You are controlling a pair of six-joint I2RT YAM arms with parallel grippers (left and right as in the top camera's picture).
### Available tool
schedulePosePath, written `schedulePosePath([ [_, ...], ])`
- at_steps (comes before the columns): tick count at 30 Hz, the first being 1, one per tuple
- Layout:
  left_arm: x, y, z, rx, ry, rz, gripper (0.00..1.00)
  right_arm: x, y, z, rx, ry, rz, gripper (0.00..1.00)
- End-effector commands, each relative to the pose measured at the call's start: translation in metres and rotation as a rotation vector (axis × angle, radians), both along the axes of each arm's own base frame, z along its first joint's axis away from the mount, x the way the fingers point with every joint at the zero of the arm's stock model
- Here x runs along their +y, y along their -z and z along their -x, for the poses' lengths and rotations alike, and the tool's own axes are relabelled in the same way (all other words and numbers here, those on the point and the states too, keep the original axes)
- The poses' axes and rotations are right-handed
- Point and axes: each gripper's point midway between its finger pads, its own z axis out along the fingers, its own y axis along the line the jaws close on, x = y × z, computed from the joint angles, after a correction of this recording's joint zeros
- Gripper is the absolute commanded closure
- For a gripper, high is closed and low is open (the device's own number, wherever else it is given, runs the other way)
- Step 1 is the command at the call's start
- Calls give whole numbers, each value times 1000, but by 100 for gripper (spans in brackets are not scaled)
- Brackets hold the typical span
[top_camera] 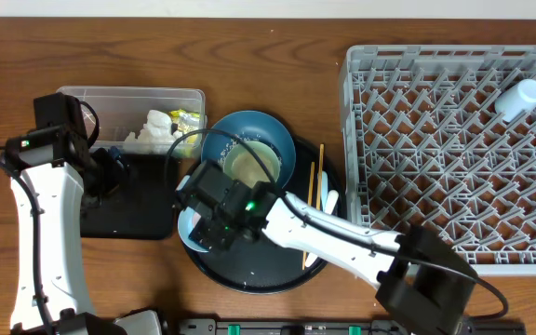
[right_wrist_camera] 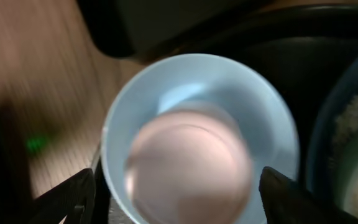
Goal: Sort waste into correct bins and load items into the dishwasher rack
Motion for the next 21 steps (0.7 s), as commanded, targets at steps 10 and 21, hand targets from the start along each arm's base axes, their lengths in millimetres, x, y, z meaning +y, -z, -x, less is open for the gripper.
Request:
schedulePosePath([
  [10,3,3,4,18,-10,-10,9,6,17,9,6,-6,22,29],
  [21,3,3,4,19,-10,-9,9,-1,18,-5,-51,67,56,47],
])
